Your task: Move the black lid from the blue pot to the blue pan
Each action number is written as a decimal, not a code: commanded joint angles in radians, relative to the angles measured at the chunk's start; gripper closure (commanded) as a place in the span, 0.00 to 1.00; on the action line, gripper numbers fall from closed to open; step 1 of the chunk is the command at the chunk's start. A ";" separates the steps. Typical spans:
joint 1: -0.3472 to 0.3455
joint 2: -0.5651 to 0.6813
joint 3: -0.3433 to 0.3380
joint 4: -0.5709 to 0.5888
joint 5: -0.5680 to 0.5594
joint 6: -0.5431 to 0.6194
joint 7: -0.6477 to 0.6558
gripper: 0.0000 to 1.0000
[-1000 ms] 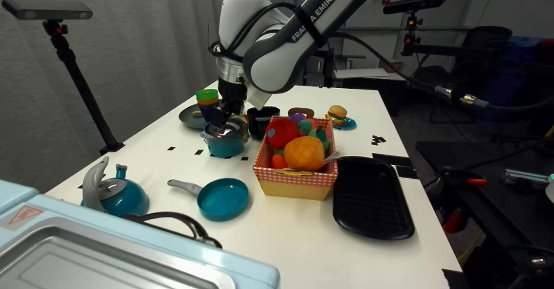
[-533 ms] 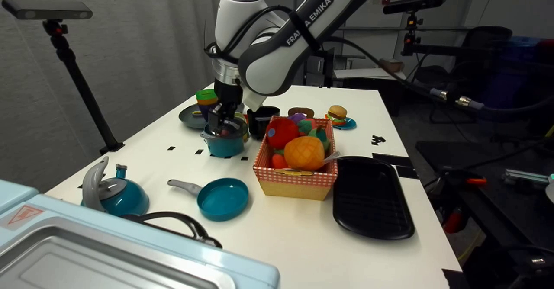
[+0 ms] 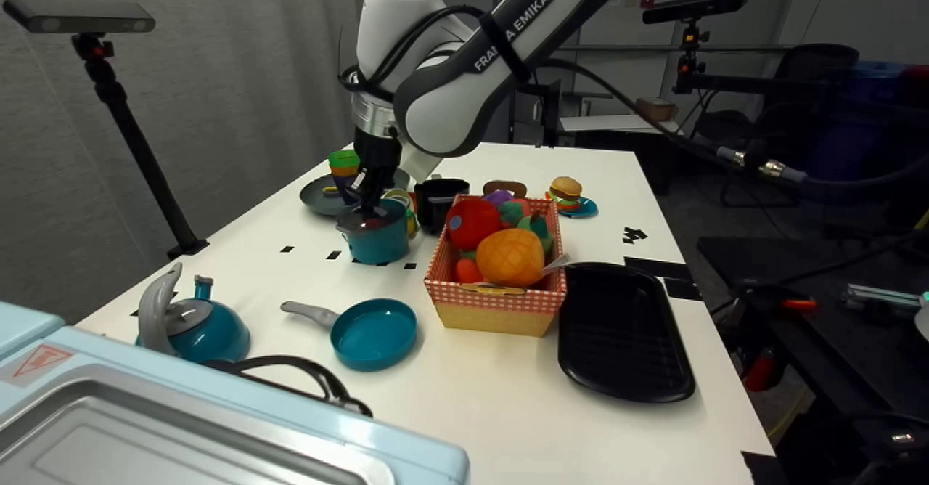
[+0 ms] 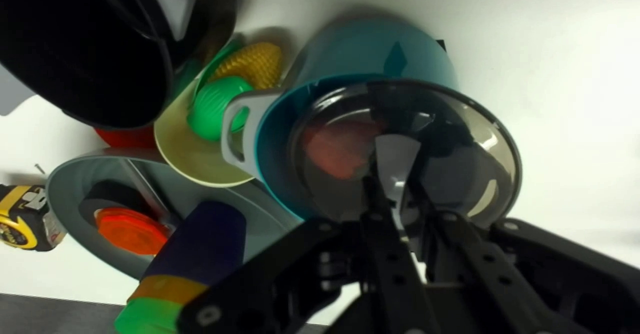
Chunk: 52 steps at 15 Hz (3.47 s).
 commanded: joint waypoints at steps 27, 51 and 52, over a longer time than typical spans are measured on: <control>0.108 -0.284 0.168 -0.407 0.010 0.174 -0.185 0.97; 0.254 -0.197 0.018 -0.465 -0.081 0.279 -0.146 0.97; 0.261 -0.192 0.013 -0.463 -0.085 0.284 -0.146 0.97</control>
